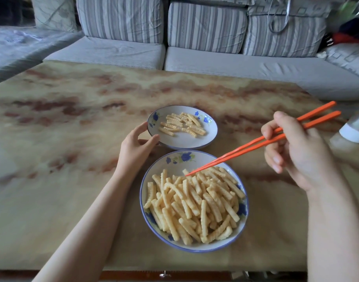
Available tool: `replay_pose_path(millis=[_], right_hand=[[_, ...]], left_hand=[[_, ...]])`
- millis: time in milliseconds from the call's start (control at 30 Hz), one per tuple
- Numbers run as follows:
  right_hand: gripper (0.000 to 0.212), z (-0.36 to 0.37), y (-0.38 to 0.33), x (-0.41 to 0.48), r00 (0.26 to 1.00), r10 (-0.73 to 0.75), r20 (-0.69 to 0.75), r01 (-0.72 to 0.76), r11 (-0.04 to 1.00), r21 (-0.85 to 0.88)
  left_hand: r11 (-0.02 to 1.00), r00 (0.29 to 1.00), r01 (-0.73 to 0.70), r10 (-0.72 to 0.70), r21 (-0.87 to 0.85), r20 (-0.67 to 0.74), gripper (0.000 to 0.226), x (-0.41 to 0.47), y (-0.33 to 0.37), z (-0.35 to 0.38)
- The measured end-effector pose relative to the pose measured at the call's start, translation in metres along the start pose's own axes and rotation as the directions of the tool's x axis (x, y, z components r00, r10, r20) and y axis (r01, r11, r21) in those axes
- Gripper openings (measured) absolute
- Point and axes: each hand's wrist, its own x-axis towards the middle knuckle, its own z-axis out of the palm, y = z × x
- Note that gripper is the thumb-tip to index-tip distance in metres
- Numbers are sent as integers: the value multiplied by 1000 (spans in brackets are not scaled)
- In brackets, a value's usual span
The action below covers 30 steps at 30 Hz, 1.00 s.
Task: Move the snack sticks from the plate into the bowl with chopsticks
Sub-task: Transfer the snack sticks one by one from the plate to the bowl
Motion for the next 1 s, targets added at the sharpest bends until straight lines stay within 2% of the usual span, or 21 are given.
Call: replay_pose_path(millis=[300,433,533,767,1000], right_hand=[[58,14,4,4,995,-25,-100,32,997,74],[51,19,4,6,987,-37,-157,56,992,117],[44,23,6,6,994,-27,-109,32,998,53],[45,25,7,3,1000,-10,5,10,998,-68],[46,29,9,3,999,-18,-29,17,998,-59]], left_hand=[[1000,1000,-9,9,7,3,44,1,0,0],[1000,1000,-16,16,4,1,43,1,0,0],[1000,1000,-29,29,13,-2,43,2,-1,0],[999,999,-49,49,8,-10,42,2,1,1],[999,999,-51,51,14,-6,42,2,-1,1]])
